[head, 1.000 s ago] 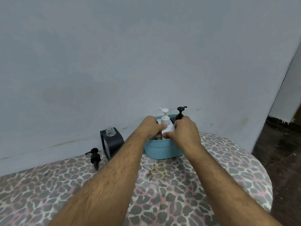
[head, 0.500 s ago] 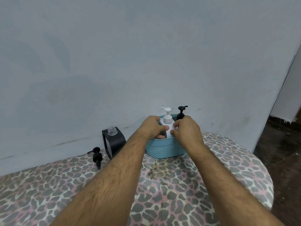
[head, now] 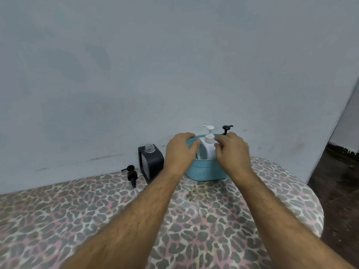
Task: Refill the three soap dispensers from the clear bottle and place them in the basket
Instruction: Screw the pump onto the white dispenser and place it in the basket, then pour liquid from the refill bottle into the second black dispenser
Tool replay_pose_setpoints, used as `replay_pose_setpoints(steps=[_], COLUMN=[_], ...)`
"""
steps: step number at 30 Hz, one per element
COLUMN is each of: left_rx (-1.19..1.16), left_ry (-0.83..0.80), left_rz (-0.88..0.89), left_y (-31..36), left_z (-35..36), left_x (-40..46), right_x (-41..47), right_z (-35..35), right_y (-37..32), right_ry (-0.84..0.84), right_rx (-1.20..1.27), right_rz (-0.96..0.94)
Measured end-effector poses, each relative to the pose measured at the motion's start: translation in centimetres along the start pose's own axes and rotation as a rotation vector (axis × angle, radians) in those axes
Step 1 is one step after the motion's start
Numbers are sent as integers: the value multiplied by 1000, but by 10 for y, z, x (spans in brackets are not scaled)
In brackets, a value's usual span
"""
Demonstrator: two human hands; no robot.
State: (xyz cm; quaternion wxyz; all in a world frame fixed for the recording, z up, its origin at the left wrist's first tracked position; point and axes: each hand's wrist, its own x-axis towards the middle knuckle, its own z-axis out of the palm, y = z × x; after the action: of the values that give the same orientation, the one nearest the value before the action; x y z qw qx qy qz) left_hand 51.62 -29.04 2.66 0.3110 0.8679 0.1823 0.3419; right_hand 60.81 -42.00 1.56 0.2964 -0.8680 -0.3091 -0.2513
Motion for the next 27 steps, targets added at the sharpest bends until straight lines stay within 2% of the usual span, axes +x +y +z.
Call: replay_pose_setpoints(steps=[3,9,13,17,21,27], left_rx=[-52,-53,-53,-144,-216,-221], left_ry=[101,207,161,61,1,-71], left_rz=[-5,-112,-232,-335,-358,-351], left_y=[-17,-66,-107,-131,-137,-144], left_z=[-35,-97,-122,-128,-120,-94], left_x=[-16,-35,-46,-44,-28,-8], right_x=[-13,-39,-57,-68,-69,-66], right_z=[0,14,24,39,58,91], right_y=[-19,-54,-74,-100,-118,-125], right_ry=[164,148,46,-152,-343,-399], right_rx=[188,324,399,519,586,645], right_rz=[-63,-90,-20,126,251,283])
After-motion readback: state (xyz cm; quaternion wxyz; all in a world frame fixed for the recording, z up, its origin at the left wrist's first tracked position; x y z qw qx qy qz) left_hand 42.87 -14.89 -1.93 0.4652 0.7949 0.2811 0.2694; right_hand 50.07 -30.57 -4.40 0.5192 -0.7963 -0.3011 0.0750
